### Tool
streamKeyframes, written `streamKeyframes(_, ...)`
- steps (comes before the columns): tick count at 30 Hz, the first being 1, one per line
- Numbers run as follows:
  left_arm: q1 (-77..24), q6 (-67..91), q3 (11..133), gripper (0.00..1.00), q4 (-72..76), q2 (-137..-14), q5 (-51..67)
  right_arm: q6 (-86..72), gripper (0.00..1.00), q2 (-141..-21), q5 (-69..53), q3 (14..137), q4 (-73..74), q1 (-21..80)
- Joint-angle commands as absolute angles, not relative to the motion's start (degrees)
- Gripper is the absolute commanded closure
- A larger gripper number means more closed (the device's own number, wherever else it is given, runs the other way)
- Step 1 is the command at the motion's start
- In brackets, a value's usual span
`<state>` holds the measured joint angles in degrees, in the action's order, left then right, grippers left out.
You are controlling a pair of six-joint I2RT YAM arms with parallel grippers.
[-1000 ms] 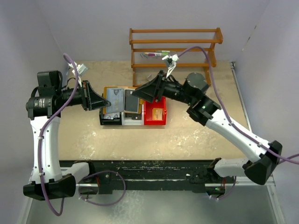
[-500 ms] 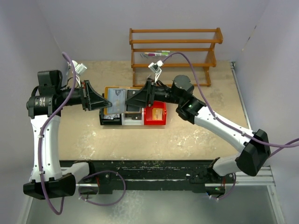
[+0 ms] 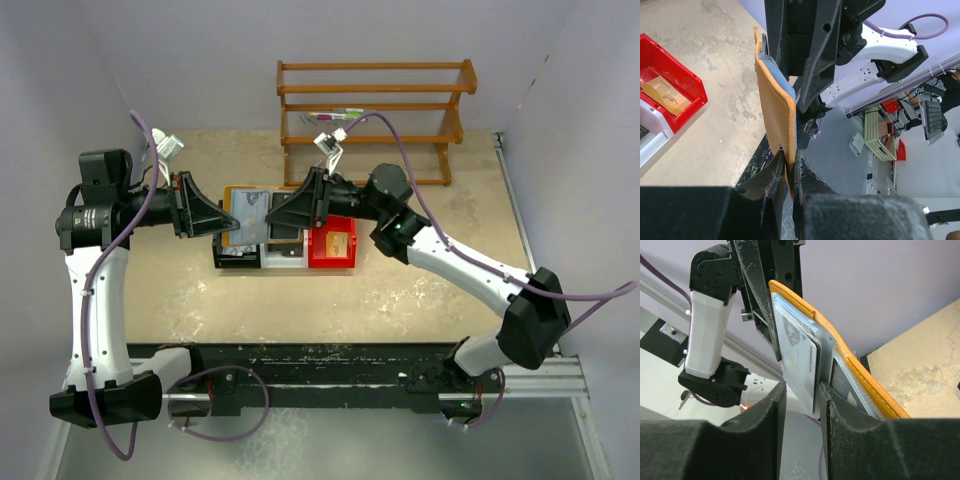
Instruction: Take the credit cards out of the card holder
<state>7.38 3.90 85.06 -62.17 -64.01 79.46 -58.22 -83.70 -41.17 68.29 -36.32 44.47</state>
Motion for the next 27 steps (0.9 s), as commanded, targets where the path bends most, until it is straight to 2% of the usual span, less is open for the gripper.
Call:
streamKeyframes(1,7.2,4.39,86.32,1.0,-60.47,-63.25,83.89,-61.02,0.69,-84.28,-42.94,68.56,-43.72,45.78)
streamKeyframes(7,7.18,4.28,86.23,1.0,-60.38,-63.13,84.0,-63.32,0.76,-84.24,-44.19,66.91,-47.92,45.79)
streamKeyframes(11,7.19,4.04,86.07,1.0,-60.29,-63.08,83.62,-62.77,0.9,-82.96,-44.14,65.22,-46.1,45.71)
streamKeyframes(15,7.19,3.71,85.7,1.0,-60.29,-63.09,82.72,-62.48,1.0,-82.46,-43.63,64.41,-48.8,45.73)
streamKeyframes(22,7.21,2.02,85.53,1.0,-61.4,-62.72,78.61,-64.33,1.0,-81.54,-44.31,62.79,-54.92,45.79)
streamKeyframes(27,7.18,0.92,84.73,0.88,-61.83,-62.62,73.2,-64.49,1.0,-81.51,-43.78,62.82,-55.57,45.83)
